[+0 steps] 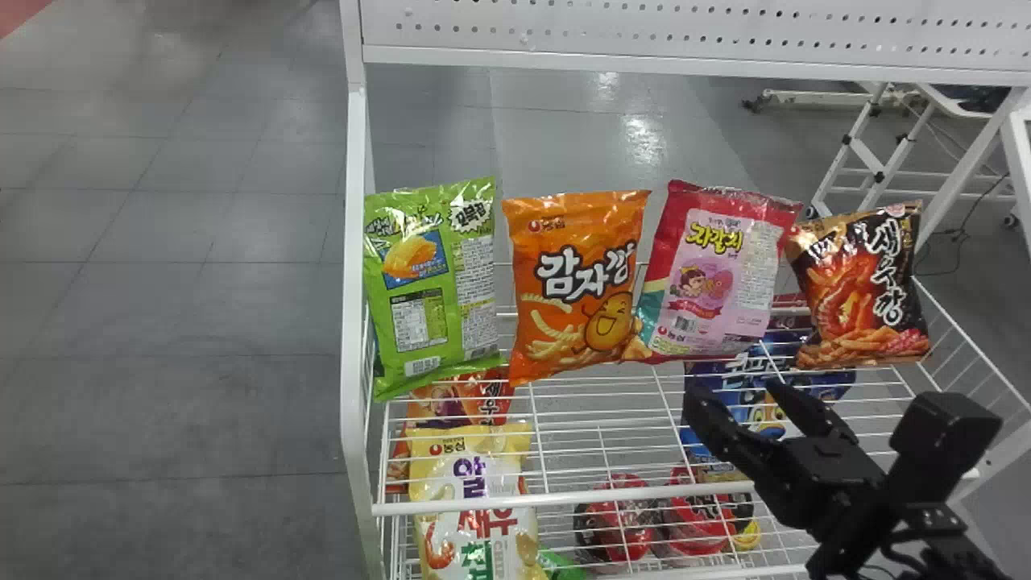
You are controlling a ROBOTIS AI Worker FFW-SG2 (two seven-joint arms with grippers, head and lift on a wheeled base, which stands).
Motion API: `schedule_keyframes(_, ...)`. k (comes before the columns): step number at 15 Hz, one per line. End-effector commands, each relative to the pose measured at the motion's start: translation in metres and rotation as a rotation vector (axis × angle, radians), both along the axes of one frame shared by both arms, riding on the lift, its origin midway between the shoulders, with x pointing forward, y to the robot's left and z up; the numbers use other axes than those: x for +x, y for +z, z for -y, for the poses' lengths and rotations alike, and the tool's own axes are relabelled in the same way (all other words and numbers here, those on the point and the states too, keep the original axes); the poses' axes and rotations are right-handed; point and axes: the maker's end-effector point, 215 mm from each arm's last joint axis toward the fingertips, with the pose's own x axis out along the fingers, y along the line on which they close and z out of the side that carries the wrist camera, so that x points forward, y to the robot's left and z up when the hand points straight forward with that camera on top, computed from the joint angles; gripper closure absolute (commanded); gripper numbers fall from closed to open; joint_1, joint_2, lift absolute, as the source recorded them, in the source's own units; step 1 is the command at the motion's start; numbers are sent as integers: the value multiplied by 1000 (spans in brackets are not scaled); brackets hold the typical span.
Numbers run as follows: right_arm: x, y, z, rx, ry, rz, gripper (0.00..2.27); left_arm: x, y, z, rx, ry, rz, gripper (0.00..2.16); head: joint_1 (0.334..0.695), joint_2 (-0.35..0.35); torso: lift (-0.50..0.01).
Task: Hold basket handle with left hand then pick Jagalchi snack with right hand and place into basket
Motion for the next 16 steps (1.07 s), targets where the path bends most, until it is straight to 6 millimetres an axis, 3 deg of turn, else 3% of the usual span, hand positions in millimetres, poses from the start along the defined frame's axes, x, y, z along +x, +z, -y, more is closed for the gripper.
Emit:
schedule_keyframes(1,15,7,15,8,-27,-15,87,0,4,-1,-11,-8,7,2064,695,-137,-9)
schedule_keyframes(4,37,12,34,24,-57,-33,87,1,5,-2,-11,-9,9,2064,695,-170,-9)
schedule_keyframes(10,81,12,54,60,-89,-65,87,2,5,-2,-12,-3,13,2064,695,-200,-9)
schedule_keyframes(16,113,4,42,101,-68,-110,87,3,5,-3,-13,-2,18,2064,695,-200,-9)
